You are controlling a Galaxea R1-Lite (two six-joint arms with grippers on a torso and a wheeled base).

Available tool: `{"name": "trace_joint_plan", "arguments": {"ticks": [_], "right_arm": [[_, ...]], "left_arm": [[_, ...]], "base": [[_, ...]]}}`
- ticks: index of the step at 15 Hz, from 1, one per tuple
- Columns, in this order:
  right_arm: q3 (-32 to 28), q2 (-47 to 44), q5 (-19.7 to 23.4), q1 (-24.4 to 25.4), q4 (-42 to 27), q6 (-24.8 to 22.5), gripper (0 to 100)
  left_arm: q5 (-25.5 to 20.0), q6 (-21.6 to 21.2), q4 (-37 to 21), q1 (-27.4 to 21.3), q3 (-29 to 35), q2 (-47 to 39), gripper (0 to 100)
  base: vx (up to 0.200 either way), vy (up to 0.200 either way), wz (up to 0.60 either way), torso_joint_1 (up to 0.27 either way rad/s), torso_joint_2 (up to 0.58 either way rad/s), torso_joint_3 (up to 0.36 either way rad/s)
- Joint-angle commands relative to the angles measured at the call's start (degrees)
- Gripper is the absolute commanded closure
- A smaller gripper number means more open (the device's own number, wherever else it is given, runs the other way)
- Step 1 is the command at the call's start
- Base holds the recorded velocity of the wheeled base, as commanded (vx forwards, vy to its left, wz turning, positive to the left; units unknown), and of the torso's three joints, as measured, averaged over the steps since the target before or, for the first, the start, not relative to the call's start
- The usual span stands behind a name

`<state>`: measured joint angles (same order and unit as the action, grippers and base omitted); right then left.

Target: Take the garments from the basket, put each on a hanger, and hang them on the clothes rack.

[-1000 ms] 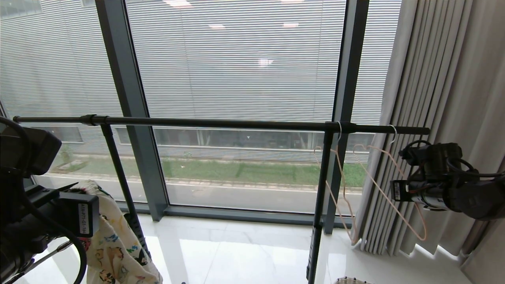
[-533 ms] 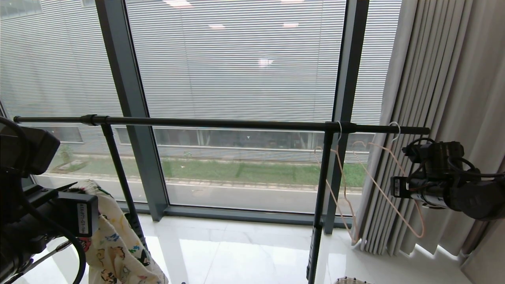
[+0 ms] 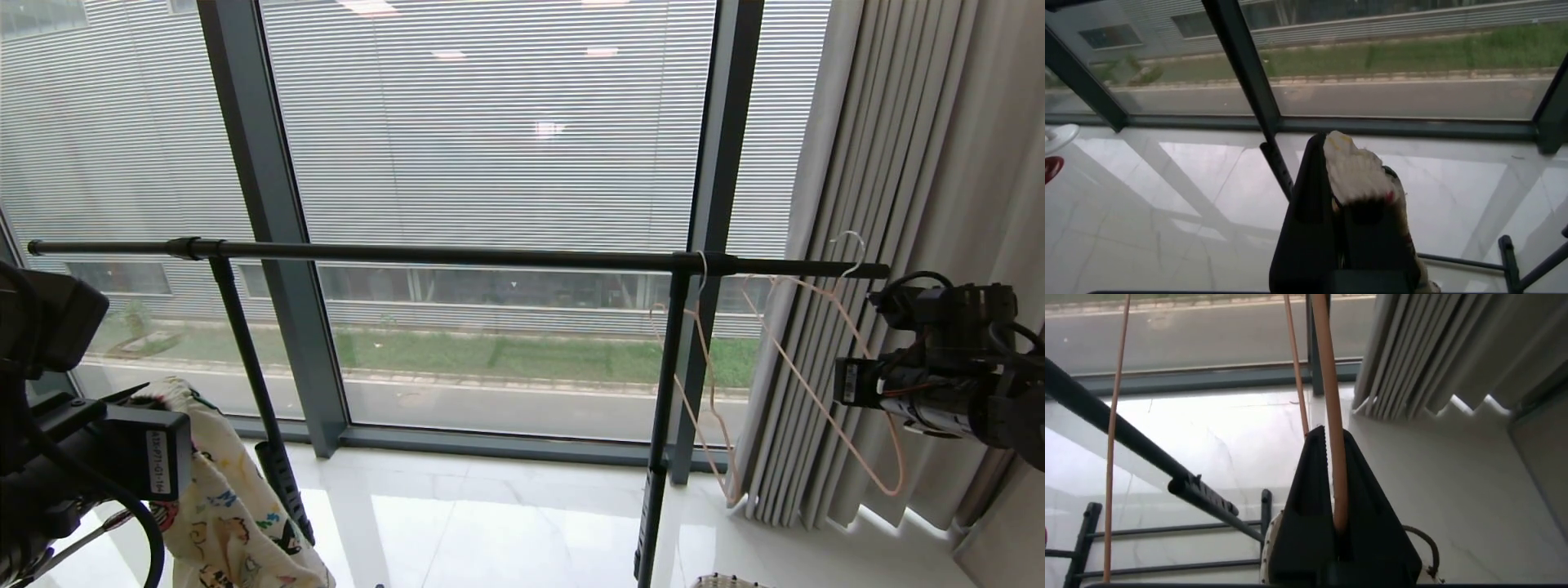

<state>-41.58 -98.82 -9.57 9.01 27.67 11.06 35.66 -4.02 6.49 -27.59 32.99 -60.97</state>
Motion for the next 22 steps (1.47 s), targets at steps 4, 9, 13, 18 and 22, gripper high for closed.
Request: {"name": "trace_joint_plan", "arguments": {"ticks": [4, 9, 13, 18, 22], "right_arm": [[10.7, 12.9, -0.2, 1.5, -0.2, -2.2, 100], [14.8, 17.3, -0.3, 4.8, -0.3, -4.0, 100], [14.8, 18.8, -0.4, 6.5, -0.5, -4.6, 100], [14.5, 20.9, 0.1, 7.3, -0.6, -6.6, 100], [14.0, 23.8, 4.2, 14.2, -0.3, -7.0, 100]], "left_arm": [[0.4, -0.2, 0.0, 0.0, -1.0, 1.8, 100], [0.5, -0.4, 0.0, 0.0, -2.5, 4.4, 100], [0.5, -1.5, 0.0, 0.0, -3.0, 5.3, 100], [0.5, -1.4, 0.0, 0.0, -3.7, 5.3, 100], [0.4, -1.1, 0.9, 0.0, -5.4, 4.8, 100]], "base": [[-0.100, 0.000, 0.00, 0.005, 0.00, 0.002], [-0.200, 0.000, 0.00, 0.001, 0.01, 0.003], [-0.200, 0.000, 0.00, -0.001, 0.00, 0.004], [-0.200, 0.000, 0.00, 0.006, 0.00, 0.005], [0.000, 0.000, 0.00, 0.000, 0.00, 0.000]]}}
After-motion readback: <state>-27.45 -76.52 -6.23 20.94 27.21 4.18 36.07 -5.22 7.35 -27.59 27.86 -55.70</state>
